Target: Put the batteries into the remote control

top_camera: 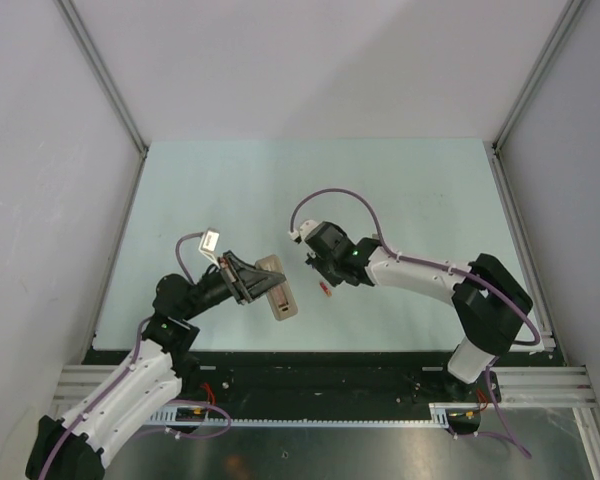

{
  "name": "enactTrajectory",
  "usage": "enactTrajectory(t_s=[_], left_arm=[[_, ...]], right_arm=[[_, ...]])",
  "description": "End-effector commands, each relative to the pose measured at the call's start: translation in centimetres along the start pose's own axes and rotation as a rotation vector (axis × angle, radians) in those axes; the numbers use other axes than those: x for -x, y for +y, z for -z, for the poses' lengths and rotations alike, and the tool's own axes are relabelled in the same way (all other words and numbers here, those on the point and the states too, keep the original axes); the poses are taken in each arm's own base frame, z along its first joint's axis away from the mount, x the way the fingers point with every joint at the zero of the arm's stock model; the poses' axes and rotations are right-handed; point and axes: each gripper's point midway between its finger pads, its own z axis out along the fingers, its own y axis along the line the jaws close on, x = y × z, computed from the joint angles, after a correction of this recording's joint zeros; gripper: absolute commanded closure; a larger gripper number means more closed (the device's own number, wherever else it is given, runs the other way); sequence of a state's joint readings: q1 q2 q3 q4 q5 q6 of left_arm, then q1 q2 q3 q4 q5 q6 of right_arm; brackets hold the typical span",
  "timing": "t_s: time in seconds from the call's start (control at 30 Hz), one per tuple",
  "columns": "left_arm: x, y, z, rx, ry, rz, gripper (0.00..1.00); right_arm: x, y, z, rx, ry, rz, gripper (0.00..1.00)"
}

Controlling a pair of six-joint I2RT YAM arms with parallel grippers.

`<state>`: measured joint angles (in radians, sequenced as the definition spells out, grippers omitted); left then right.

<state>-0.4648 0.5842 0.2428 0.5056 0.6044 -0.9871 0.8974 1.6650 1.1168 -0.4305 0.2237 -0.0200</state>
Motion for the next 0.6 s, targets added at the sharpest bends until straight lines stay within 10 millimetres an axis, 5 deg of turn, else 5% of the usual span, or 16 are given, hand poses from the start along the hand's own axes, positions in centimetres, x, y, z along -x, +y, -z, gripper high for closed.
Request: enactTrajectory(t_s=[0.0, 0.13, 0.57], left_arm=[[1.0, -1.8, -0.1, -0.051, -0.034, -0.029, 1.00], [1.1, -2.2, 0.0, -0.062, -0.036, -0.033, 1.00], [0.7, -2.1, 0.3, -0.063, -0.039, -0.040, 1.00]], right_arm=[[2.8, -1.7, 0.7, -0.027, -0.091, 0.257, 1.00], [4.0, -2.2, -0.1, 0.027, -0.144, 0.302, 1.00], [1.6, -1.9, -5.3, 0.183, -0.090, 0.388, 1.00]])
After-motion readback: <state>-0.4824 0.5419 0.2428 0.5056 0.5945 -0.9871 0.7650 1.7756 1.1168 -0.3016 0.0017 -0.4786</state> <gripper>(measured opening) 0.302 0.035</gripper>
